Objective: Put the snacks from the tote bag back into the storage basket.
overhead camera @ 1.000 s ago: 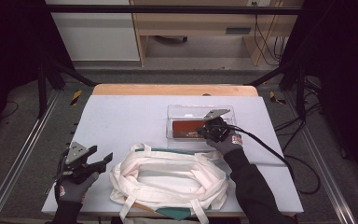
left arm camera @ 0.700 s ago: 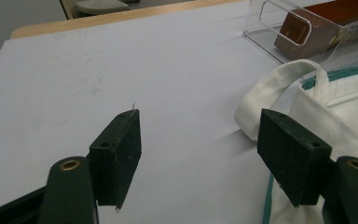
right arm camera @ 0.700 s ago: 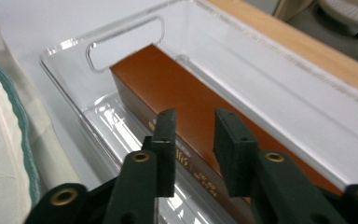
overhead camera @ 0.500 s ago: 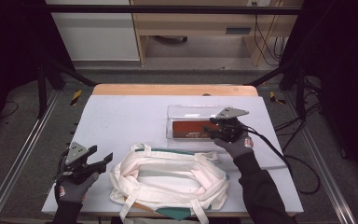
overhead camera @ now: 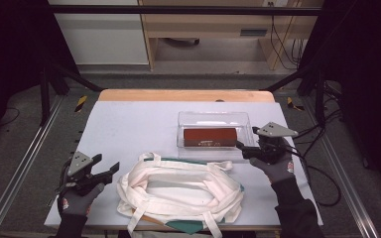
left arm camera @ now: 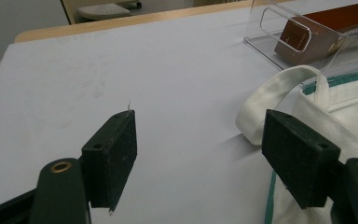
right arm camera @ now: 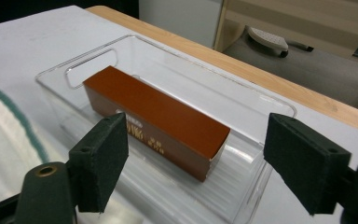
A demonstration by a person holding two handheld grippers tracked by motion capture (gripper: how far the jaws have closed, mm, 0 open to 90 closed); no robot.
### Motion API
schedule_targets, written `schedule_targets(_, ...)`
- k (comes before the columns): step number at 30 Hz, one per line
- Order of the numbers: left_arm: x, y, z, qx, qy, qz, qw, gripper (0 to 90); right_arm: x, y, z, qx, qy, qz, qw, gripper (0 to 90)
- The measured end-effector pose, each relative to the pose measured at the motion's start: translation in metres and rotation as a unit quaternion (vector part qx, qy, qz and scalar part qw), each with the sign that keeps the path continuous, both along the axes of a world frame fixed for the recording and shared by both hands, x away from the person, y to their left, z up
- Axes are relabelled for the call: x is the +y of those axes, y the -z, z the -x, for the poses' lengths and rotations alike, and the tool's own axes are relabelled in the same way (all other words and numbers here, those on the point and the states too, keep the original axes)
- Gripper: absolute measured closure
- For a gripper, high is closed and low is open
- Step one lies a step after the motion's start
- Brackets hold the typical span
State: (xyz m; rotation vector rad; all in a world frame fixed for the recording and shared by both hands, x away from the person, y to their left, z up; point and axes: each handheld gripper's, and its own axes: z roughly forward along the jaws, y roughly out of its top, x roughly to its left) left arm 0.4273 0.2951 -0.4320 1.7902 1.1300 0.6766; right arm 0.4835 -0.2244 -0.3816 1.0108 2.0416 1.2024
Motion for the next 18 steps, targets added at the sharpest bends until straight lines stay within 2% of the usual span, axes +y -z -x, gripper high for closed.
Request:
schedule_targets(4, 0.0, 0.0, 0.001, -0.002, 0.0, 0.001, 1.0, 25.6, -0.005, -0.001, 0.015, -0.009, -0.002, 0.007, 0.9999, 18.8)
schedule_targets(10, 0.002, 0.0, 0.001, -0.003, -0.002, 0.003, 1.0, 25.7, -0.014, -0.003, 0.027, -0.015, 0.01, 0.011, 0.9998, 17.5)
schedule_targets(11, 0.002, 0.0, 0.001, -0.003, -0.002, 0.003, 1.0, 25.6, -0.017, -0.003, 0.027, -0.017, 0.012, 0.005, 0.9998, 17.8)
schedule_targets(13, 0.002, -0.001, 0.001, -0.003, -0.003, 0.003, 1.0, 25.6, -0.025, 0.001, 0.028, -0.016, 0.025, -0.026, 0.9992, 19.4)
schedule_targets(18, 0.002, -0.001, 0.0, -0.003, -0.005, 0.002, 1.0, 25.1, -0.043, 0.01, 0.028, -0.006, 0.043, -0.029, 0.9986, 17.4)
